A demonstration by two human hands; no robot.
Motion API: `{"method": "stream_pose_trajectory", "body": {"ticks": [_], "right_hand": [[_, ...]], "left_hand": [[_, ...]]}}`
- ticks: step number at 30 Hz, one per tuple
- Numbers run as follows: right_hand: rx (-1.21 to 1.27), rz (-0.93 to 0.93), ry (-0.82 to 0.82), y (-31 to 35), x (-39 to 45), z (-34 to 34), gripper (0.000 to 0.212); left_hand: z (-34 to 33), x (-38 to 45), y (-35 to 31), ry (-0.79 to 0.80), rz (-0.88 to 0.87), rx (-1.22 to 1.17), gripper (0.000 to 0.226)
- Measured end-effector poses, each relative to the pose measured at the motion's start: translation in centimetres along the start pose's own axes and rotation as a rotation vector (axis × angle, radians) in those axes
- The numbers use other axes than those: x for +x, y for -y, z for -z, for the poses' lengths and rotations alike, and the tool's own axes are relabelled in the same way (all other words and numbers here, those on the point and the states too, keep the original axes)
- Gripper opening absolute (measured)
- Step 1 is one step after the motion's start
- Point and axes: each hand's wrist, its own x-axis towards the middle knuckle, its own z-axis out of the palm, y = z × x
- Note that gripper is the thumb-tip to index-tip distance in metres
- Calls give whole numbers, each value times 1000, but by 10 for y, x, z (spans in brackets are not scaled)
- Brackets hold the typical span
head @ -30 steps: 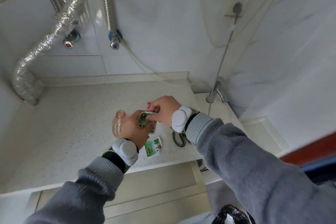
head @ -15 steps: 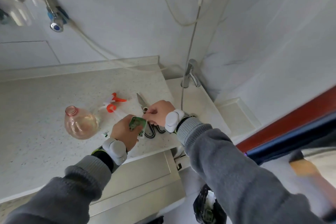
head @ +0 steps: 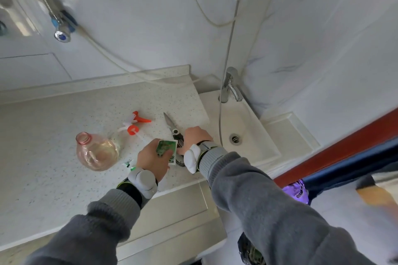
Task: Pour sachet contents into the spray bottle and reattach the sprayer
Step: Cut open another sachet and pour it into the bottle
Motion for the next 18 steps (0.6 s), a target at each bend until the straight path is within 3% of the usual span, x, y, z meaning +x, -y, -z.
{"method": "stream_pose_trajectory", "body": {"ticks": [7, 11, 14, 18], "right_hand": [[54, -74, 10, 2, 2, 7, 30], [62, -96, 32, -7, 1, 11, 36], [56, -115, -53, -3, -10, 22, 46], [253, -36, -88, -4, -19, 34, 43]], "left_hand": [[19, -5, -18, -34, -20, -65, 20], [30, -8, -21, -41, -21, -91, 7], [43, -14, -23, -77, -36, -173, 5], [60, -21, -28, -139, -80, -314, 12]]}}
